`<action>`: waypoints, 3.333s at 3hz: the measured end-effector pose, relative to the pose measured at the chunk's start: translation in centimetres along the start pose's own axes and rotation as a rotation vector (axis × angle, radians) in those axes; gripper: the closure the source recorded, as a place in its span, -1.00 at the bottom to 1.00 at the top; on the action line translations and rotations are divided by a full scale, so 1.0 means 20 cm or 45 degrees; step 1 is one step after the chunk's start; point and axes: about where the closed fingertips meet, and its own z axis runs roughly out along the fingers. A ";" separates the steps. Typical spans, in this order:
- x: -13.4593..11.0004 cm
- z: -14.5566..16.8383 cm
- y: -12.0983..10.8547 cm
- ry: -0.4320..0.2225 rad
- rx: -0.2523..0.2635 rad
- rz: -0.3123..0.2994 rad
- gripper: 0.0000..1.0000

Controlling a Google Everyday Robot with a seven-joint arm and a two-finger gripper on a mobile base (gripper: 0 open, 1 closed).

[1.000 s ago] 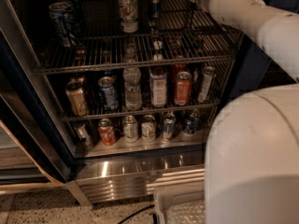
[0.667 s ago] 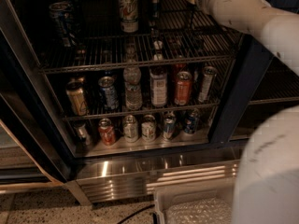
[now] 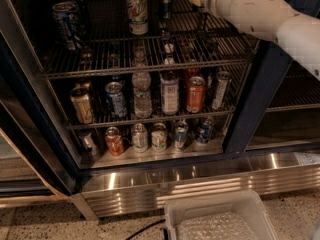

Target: Pick green can from top shelf of fridge

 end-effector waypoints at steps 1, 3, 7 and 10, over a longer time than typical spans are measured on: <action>-0.01 -0.07 0.11 -0.002 -0.088 -0.006 1.00; 0.06 -0.43 0.08 0.039 -0.225 0.060 1.00; 0.08 -0.59 0.31 -0.001 -0.389 0.026 1.00; -0.01 -0.91 0.58 -0.086 -0.689 0.000 1.00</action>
Offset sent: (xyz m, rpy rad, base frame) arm -0.0683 -0.0035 -0.0153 0.0115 0.0657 0.1549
